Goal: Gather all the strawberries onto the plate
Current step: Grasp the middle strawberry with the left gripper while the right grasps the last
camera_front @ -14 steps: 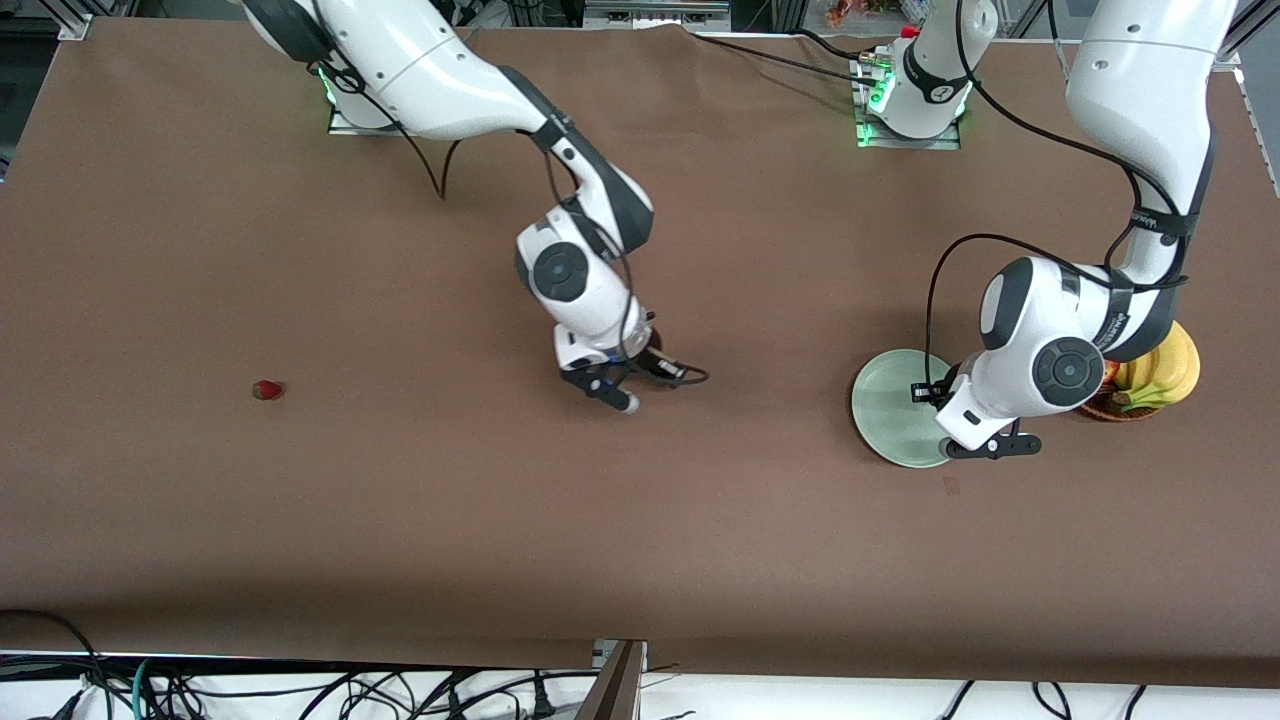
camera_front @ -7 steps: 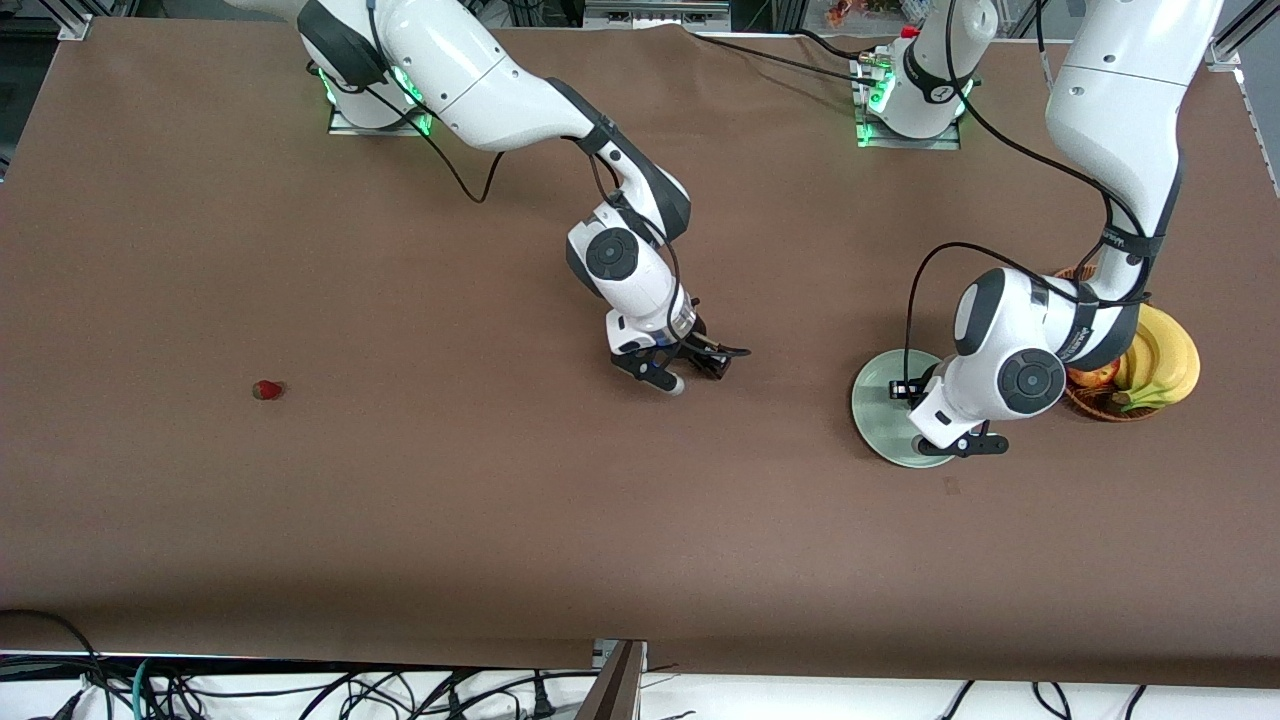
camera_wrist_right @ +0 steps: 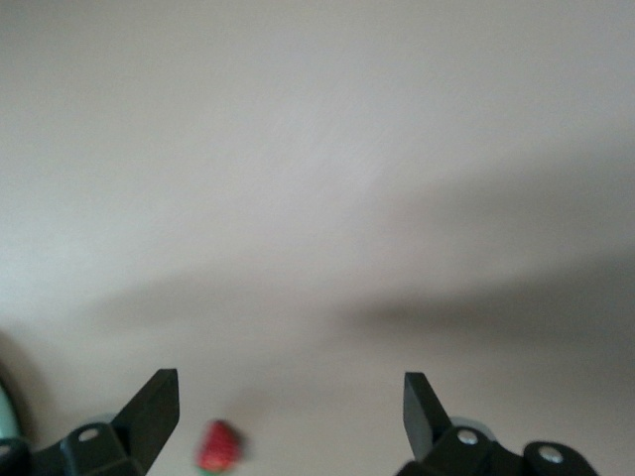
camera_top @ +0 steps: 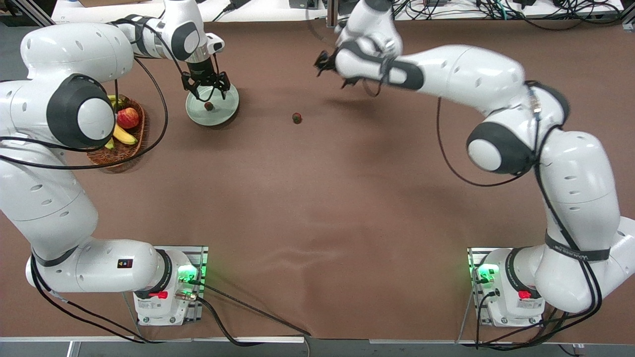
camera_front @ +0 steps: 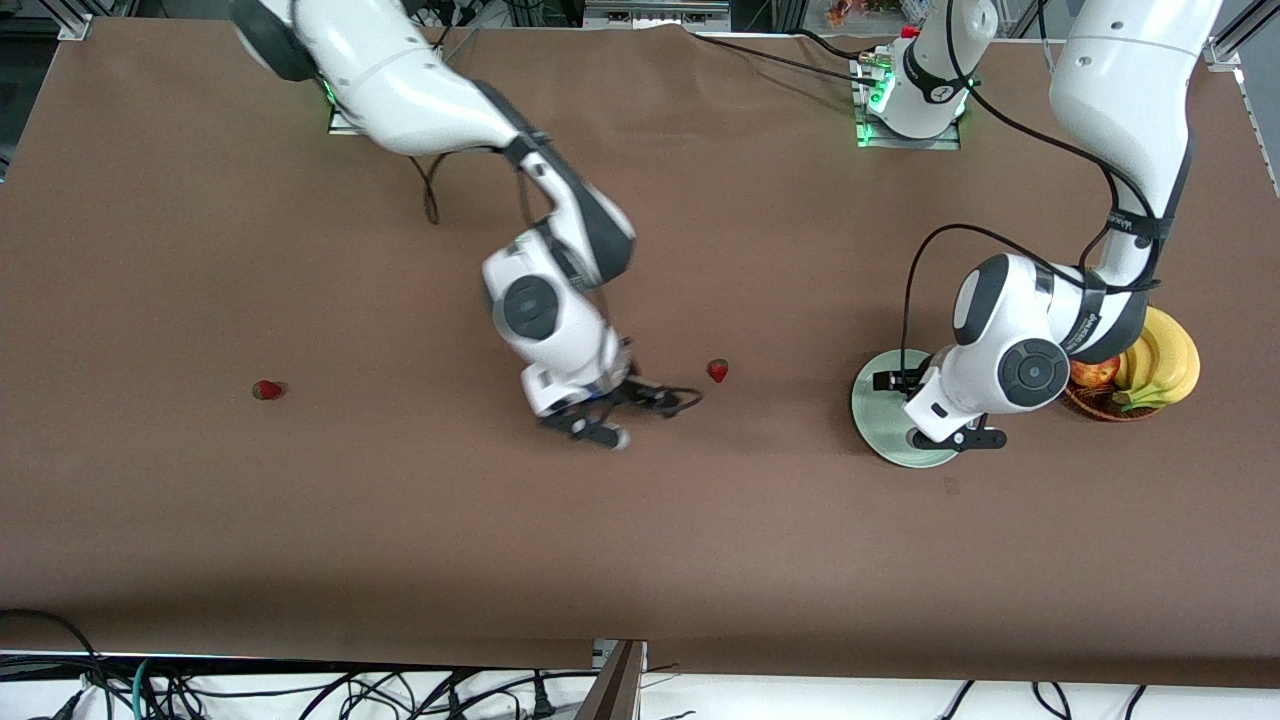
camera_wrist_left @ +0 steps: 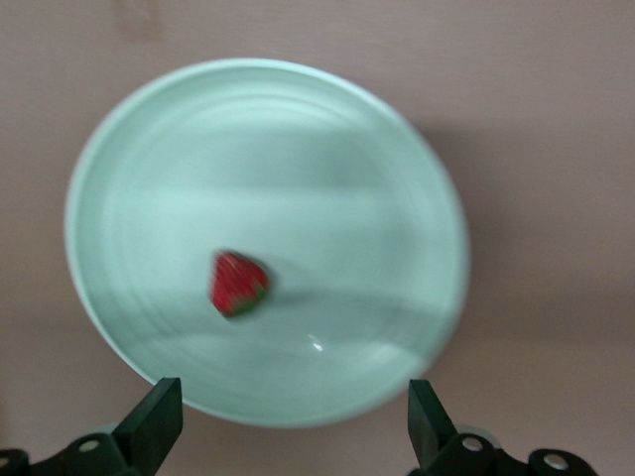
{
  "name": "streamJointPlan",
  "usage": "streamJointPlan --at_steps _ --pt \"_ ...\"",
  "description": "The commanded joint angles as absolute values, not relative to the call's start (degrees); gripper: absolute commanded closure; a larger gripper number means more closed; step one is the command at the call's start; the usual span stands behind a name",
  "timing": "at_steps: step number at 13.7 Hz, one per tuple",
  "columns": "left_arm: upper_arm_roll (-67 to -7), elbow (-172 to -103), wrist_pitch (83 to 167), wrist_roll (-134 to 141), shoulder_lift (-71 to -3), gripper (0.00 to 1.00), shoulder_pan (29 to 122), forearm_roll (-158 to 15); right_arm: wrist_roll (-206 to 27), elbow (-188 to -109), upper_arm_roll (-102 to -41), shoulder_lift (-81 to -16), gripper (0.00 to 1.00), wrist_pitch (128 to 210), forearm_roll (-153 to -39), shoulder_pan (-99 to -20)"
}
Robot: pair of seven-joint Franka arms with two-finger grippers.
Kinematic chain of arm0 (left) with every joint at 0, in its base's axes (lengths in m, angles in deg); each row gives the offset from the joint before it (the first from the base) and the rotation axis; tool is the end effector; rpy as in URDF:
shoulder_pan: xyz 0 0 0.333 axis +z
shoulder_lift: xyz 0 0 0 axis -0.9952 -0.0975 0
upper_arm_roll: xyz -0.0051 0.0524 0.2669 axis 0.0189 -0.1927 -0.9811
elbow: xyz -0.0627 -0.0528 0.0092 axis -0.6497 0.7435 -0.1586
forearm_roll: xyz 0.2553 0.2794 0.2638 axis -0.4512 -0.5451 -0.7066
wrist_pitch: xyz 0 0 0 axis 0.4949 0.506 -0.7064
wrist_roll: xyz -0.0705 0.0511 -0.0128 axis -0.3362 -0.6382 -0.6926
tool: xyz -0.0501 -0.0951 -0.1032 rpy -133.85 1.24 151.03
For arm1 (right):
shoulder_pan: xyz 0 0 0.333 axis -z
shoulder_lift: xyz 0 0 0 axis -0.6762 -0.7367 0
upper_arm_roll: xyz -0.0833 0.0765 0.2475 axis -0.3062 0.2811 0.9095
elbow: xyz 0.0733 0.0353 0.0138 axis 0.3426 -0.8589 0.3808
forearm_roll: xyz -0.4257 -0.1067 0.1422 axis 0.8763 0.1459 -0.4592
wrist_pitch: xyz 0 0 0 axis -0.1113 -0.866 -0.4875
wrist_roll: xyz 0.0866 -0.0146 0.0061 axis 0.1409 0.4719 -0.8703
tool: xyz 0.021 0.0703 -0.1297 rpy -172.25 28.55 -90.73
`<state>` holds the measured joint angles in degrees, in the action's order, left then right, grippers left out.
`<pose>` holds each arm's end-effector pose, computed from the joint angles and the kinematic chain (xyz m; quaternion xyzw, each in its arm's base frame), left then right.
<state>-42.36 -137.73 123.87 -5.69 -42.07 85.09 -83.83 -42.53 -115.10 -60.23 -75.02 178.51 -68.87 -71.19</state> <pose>0.6422 -0.1325 0.1307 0.9910 0.0237 -0.1315 0.0012 0.6768 0.4610 0.1916 -0.9819 0.1263 0.0085 0.1412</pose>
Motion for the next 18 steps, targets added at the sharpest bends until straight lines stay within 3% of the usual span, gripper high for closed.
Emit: streamJointPlan --at_steps 1,3,7,9,11,16,18 --pt "-39.07 -138.03 123.13 -9.21 -40.35 0.00 84.23 -79.62 -56.72 -116.46 -58.36 -70.89 0.00 166.95 -68.60 -62.97" --pt "-36.17 -134.71 123.40 -16.74 -42.09 0.00 80.56 -79.62 -67.09 -116.37 -58.62 -70.18 0.00 158.25 -67.90 -57.00" --pt "-36.15 -124.77 125.58 -23.46 -52.81 0.00 72.89 -80.23 -85.21 -117.59 -61.86 -70.09 0.00 149.07 -60.62 -49.51" --pt "-36.68 -125.89 134.00 -24.16 -53.35 0.00 69.83 -80.50 -91.89 -119.88 -65.19 -69.91 0.00 149.24 -59.72 -48.27" --pt "-36.95 -126.34 137.27 -24.78 -55.01 0.00 69.11 -80.50 -99.53 -121.98 -69.50 -70.00 0.00 150.98 -59.81 -47.83" --pt "-37.39 -128.45 140.10 -24.87 -56.52 0.00 68.23 -80.58 -108.17 -129.63 -71.80 -70.09 0.00 159.33 -60.07 -42.65" --pt "-37.39 -129.94 140.36 -25.30 -56.52 0.06 68.32 -80.50 -108.71 -132.00 -71.80 -70.00 0.00 161.71 -60.16 -42.20"
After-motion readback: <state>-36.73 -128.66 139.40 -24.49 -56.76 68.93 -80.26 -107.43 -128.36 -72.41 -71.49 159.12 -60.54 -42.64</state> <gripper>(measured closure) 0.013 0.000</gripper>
